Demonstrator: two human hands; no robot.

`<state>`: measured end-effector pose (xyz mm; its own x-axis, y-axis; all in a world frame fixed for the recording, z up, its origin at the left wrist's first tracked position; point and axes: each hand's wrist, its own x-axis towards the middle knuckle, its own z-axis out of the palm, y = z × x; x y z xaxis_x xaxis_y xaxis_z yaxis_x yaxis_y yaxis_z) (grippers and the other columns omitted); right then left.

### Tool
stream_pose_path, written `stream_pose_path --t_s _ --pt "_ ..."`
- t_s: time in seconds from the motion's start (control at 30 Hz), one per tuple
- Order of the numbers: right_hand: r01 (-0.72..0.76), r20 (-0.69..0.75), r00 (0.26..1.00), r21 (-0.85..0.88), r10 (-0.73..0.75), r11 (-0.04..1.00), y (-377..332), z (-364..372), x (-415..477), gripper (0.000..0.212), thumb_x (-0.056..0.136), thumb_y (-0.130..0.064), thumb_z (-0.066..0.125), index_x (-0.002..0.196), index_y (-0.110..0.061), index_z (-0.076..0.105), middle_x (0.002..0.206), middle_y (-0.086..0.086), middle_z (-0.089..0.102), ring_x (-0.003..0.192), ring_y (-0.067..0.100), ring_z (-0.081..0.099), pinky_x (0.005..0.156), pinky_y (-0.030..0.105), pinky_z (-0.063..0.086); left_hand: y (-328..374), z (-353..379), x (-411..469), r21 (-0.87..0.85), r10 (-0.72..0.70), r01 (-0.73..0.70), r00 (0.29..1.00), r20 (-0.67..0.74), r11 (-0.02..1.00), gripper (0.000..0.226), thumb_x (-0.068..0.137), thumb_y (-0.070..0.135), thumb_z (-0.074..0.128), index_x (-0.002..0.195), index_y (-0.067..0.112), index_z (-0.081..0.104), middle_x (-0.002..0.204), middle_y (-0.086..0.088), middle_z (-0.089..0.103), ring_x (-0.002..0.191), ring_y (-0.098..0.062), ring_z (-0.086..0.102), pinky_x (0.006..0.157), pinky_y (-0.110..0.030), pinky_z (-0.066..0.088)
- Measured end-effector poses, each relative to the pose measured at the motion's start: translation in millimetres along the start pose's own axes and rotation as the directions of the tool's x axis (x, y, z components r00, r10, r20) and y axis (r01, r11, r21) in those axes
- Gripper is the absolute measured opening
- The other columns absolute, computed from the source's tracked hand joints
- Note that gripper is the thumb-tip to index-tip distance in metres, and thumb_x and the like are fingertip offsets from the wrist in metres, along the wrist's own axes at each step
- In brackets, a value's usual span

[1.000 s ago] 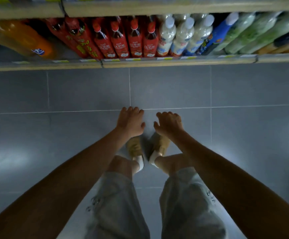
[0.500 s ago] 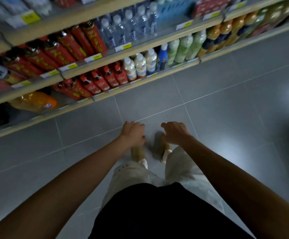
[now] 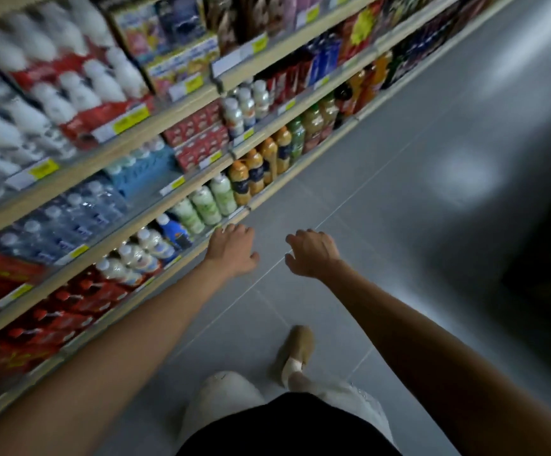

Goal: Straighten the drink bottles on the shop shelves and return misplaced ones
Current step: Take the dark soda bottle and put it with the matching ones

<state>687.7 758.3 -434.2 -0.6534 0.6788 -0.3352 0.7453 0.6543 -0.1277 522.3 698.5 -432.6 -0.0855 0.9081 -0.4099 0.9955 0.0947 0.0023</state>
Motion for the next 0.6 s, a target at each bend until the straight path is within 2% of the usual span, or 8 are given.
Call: stream_pose_path --t_s 0.13,0.27,0.43,0.6 --pt "-0.045 -0.063 0.997 -0.021 0.044 0.999 80 -41 14 0.037 0.092 -0.034 0.046 0.119 -0.011 0.054 0.116 0.012 0.059 0.110 0.030 0.055 0.087 0.036 0.044 47 -52 57 -0.015 0.010 -0.012 0.996 -0.094 1.000 0.050 0.089 0.042 0.047 0.131 0.014 0.042 0.132 -0.008 0.046 0.122 -0.029 0.042 0.097 -0.042 0.034" --pt "-0.077 -0.121 0.990 -0.028 0.073 0.997 147 -80 36 0.041 0.092 -0.035 0.046 0.125 -0.012 0.052 0.119 0.012 0.058 0.111 0.030 0.055 0.088 0.036 0.044 89 -96 110 0.014 0.034 -0.032 0.984 -0.177 0.999 0.044 0.089 0.041 0.048 0.123 0.013 0.046 0.129 -0.008 0.049 0.120 -0.028 0.043 0.098 -0.043 0.033" --pt "-0.098 -0.220 0.972 -0.048 0.085 0.994 227 -122 79 0.041 0.092 -0.036 0.046 0.124 -0.012 0.053 0.116 0.010 0.061 0.108 0.029 0.057 0.083 0.035 0.045 135 -138 186 0.071 0.079 -0.062 0.958 -0.275 0.996 0.044 0.088 0.042 0.048 0.122 0.014 0.048 0.127 -0.008 0.051 0.120 -0.028 0.045 0.099 -0.043 0.032" --pt "-0.108 -0.225 0.971 -0.115 0.080 0.987 317 -154 140 0.041 0.092 -0.036 0.047 0.124 -0.011 0.053 0.115 0.011 0.061 0.109 0.030 0.057 0.082 0.036 0.046 180 -160 293 0.087 0.138 -0.118 0.950 -0.279 0.989 0.043 0.086 0.037 0.050 0.122 0.013 0.051 0.127 -0.009 0.052 0.121 -0.028 0.044 0.100 -0.043 0.031"
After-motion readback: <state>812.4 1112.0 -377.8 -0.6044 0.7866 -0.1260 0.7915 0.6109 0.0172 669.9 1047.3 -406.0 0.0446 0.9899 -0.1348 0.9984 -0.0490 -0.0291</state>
